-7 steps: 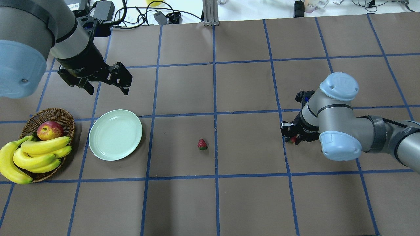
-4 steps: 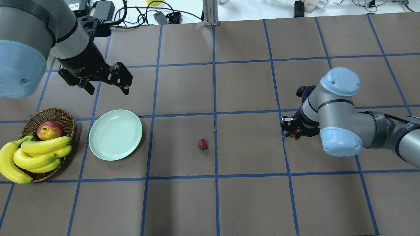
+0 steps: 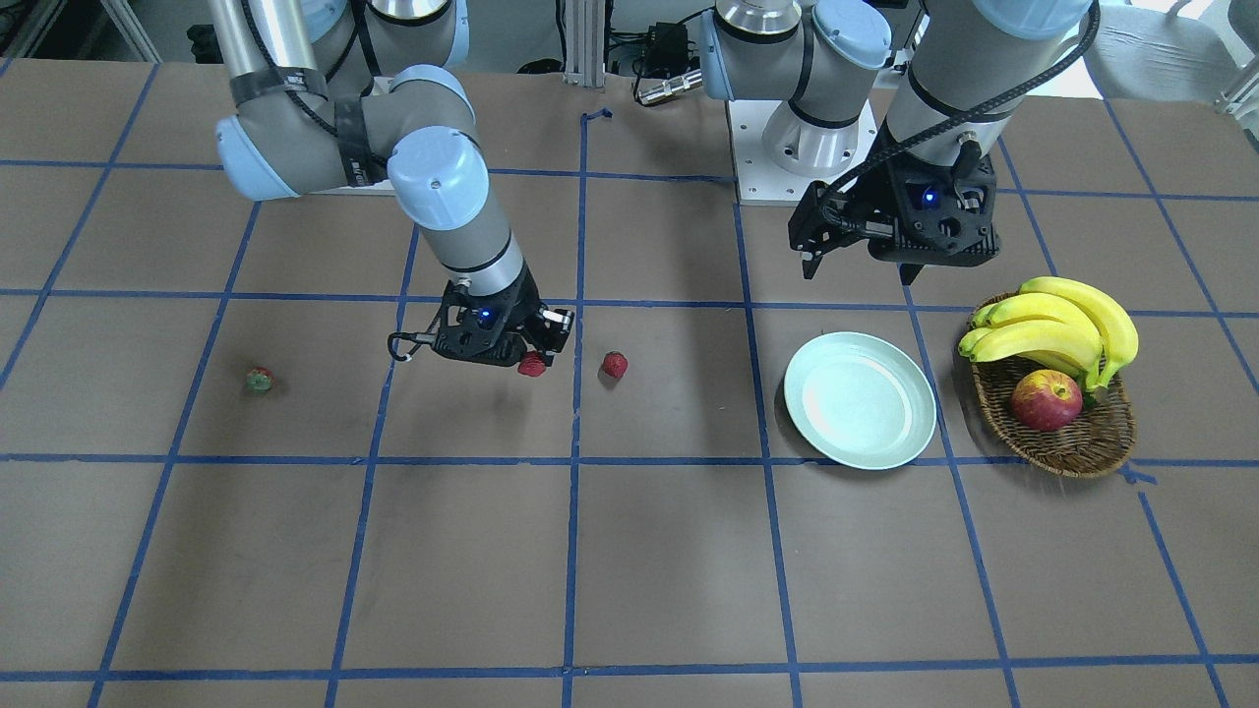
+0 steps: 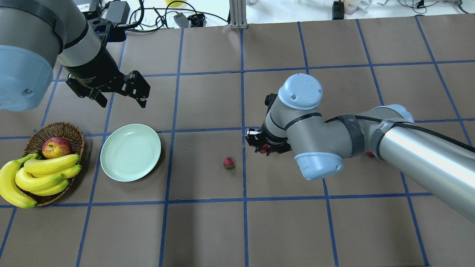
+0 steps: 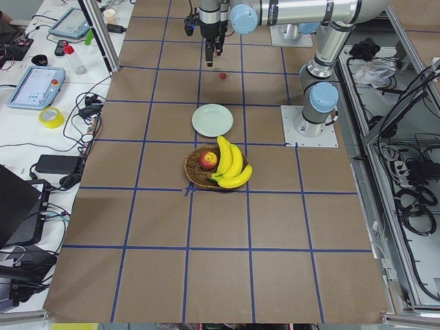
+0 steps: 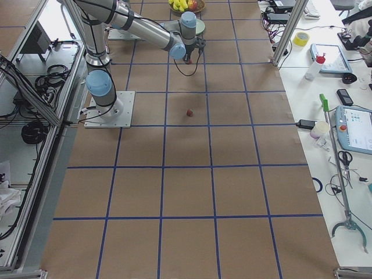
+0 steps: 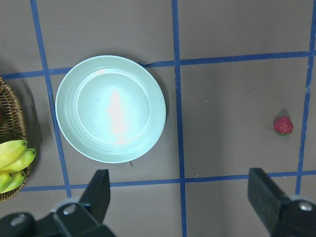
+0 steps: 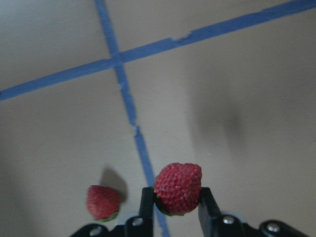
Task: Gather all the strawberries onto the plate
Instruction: 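Carry the strawberry beside the first one and open the right gripper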
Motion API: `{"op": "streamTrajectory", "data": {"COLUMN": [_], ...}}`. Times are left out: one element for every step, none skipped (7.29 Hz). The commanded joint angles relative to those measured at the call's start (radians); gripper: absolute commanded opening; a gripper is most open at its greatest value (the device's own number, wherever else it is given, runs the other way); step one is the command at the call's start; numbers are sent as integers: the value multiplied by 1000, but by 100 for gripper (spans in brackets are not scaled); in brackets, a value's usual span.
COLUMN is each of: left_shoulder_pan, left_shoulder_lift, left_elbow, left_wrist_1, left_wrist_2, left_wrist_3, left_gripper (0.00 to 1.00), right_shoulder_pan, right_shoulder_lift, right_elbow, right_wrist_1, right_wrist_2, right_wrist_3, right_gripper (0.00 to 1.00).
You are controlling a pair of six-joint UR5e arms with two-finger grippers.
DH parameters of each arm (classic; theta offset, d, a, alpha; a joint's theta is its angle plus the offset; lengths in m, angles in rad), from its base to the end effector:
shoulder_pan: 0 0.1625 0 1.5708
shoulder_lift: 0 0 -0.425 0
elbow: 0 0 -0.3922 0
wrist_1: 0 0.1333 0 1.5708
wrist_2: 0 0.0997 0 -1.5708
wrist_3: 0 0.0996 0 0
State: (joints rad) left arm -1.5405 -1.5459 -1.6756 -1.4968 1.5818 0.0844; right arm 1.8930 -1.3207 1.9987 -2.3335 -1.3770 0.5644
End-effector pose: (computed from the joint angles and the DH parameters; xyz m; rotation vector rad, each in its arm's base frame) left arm -0.1176 -0.4833 0.4559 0.0847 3.1298 0.0102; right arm 0.3087 -0.4433 0.2393 0.3420 2.9104 0.0100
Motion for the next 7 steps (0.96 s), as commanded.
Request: {"op": "streamTrajectory", "data": {"left_shoulder_pan": [-15,-15,-15,-15,-16,-16,-16], "left_shoulder_lift": [0,4,1,10,7,7,4], "left_elbow": [-3,-10,-12,-12,-12,-13,-13], "left_wrist_1": [0,0,0,-3,-2,-2,-2], "left_wrist_2": [3,12,9,15,10,10,10], "left_wrist_3": [-2,-2,-2,-2,-2,-2,-2], "left_gripper": [100,100,100,100,100,100,100], "right_shoulder_pan": [127,153,156,156,153,140,97], "right_shoulder_lift": [98,133,145,149,147,135,115], "right_elbow": [-142,-171,-170,-172,-175,-169,-164], "right_wrist_1": [-3,-1,-3,3,17,52,98], "right_wrist_2": [3,6,6,3,1,-2,-17], "right_wrist_3": [87,89,89,91,91,85,66], "right_gripper": [23,23,25,61,80,81,83]}}
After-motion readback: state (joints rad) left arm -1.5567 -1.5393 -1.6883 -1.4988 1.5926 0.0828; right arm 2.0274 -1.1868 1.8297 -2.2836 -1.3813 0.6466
